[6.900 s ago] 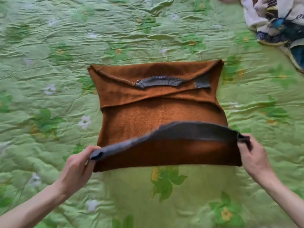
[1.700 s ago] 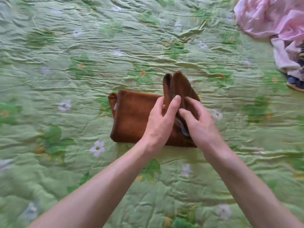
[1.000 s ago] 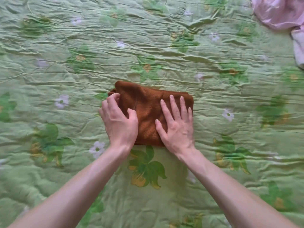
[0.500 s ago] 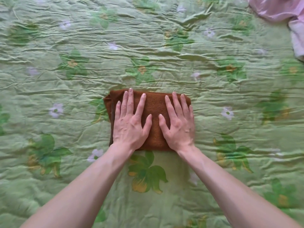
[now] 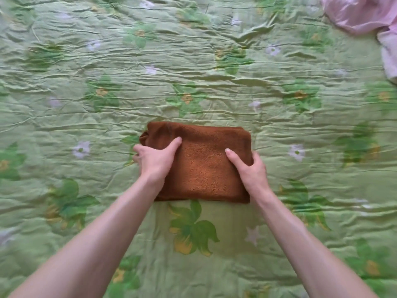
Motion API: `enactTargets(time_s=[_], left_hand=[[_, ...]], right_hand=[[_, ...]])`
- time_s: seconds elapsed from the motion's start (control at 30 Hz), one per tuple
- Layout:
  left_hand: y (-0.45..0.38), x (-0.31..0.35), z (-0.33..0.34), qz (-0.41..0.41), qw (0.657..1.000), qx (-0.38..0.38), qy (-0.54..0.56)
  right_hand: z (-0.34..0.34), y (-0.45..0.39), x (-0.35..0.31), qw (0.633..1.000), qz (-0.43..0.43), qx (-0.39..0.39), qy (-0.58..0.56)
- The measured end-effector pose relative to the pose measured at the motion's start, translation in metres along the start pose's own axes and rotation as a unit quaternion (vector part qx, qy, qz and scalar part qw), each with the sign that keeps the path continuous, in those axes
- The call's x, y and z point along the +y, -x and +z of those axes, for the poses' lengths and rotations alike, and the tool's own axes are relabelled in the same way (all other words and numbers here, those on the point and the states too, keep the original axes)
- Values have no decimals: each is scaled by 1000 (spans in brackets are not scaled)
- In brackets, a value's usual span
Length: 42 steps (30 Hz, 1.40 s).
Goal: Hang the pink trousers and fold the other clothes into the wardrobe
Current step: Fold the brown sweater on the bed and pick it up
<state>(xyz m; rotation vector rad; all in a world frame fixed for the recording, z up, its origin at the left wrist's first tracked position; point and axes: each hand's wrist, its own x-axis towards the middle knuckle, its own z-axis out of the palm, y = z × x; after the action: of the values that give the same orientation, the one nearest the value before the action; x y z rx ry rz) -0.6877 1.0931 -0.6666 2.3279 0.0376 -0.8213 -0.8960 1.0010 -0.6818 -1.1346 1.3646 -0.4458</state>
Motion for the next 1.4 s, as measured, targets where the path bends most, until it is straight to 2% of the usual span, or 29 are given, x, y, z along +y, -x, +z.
enactTargets(time_s=[0.1, 0.17, 0.23, 0.47, 0.77, 0.9, 1.0, 1.1, 1.27, 1.4], left_hand=[[-8, 4, -24, -62, 983, -135, 104], [-2, 3, -38, -38, 973, -194, 118], [11, 1, -51, 2, 969, -213, 127], [107, 22, -117, 36, 936, -292, 191], [300, 80, -174, 81, 932, -329, 126], [384, 94, -182, 56, 934, -337, 109], [438, 100, -185, 63, 914, -384, 112], [490, 107, -186, 118, 886, -431, 125], [582, 107, -173, 242, 859, -450, 38], [646, 108, -158, 255, 839, -480, 41]], right_hand=[[-7, 6, -13, 991, 58, -90, -85], [-11, 16, -22, 987, 57, -126, -87], [-18, 33, -34, 985, 59, -131, -92], [-70, 139, -102, 988, 56, -87, -113], [-179, 315, -172, 988, 81, 21, -127], [-236, 389, -202, 990, 32, 97, -101], [-278, 438, -214, 987, 3, 128, -100], [-320, 483, -226, 979, -16, 152, -133], [-385, 554, -221, 967, -22, 179, -179], [-436, 616, -210, 961, -29, 157, -227]])
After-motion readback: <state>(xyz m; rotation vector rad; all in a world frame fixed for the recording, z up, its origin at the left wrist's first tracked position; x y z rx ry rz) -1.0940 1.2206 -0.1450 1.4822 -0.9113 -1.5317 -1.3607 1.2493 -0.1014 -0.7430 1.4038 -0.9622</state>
